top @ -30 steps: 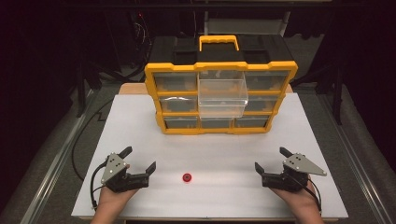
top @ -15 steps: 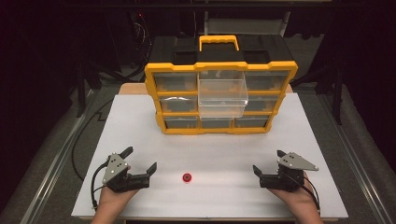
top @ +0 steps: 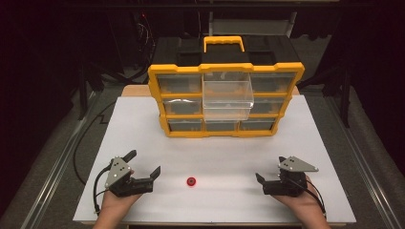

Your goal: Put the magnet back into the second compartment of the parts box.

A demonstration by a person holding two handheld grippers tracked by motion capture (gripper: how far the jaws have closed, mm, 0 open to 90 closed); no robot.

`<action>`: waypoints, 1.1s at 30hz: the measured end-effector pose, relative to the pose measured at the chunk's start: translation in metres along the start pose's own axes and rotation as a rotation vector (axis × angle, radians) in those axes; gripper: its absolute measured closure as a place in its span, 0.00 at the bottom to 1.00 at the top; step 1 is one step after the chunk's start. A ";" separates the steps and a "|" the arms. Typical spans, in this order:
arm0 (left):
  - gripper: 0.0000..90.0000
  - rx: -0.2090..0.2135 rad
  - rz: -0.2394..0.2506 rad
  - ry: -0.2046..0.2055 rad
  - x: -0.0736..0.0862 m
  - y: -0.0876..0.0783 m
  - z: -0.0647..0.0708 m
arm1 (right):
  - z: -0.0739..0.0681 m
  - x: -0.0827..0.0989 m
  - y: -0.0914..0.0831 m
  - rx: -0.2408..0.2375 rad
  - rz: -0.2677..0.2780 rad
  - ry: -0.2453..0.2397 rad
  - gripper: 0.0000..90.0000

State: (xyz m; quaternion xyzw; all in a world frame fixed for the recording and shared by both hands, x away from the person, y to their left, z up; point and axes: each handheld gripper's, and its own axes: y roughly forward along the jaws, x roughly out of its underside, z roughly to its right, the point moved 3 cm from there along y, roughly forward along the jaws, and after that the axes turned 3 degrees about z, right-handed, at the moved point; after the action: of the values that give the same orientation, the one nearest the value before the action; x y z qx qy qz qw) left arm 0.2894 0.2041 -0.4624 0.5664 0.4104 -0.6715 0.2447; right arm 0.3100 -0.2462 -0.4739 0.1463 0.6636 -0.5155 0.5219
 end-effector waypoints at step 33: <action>0.01 0.018 -0.033 0.022 0.000 -0.001 0.002 | -0.045 -0.026 0.034 -0.150 -0.062 -0.070 0.00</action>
State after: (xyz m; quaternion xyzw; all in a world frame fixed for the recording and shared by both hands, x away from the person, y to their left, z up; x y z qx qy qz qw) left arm 0.2873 0.2035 -0.4622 0.5692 0.4160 -0.6728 0.2240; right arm 0.3215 -0.1855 -0.4732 0.0682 0.6859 -0.4852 0.5381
